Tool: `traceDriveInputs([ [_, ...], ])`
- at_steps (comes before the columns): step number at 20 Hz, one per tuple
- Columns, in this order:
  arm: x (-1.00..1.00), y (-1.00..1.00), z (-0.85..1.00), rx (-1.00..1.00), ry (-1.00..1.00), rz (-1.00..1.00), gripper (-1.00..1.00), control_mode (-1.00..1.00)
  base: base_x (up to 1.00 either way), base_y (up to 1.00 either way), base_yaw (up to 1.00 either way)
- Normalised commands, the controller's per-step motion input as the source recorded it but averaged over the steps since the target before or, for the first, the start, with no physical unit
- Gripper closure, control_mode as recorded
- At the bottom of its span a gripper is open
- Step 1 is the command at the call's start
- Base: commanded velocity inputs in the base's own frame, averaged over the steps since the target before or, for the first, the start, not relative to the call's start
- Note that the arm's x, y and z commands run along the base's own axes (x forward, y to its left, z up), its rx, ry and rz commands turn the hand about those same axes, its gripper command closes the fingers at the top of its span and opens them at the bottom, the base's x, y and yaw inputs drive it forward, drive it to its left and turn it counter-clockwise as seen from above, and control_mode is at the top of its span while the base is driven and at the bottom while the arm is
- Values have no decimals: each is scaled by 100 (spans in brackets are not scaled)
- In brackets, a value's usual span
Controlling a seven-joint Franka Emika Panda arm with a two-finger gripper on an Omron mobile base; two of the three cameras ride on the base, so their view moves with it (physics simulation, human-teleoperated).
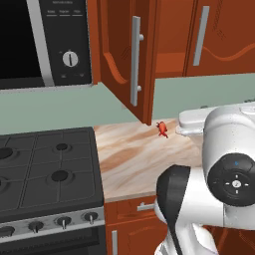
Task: Close all open cabinet doors.
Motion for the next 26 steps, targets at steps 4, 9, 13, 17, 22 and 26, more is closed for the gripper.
traceDriveInputs([
  [4, 0, 72, 0, 0, 0, 0, -100, -100, 0, 0, 0],
  [9, 0, 67, -2, 0, 0, 0, -100, -100, 0, 0, 0],
  [13, 0, 61, -8, 2, 0, 0, -100, -100, 0, 0, 0],
  [17, 0, 59, 0, 1, 0, 0, -100, -100, 0, 0, 0],
  [22, 15, 42, -3, 0, -2, 0, -100, -100, 0, 0, 0],
  [26, 44, 9, -8, 0, -7, -1, -100, -100, 0, 0, 0],
])
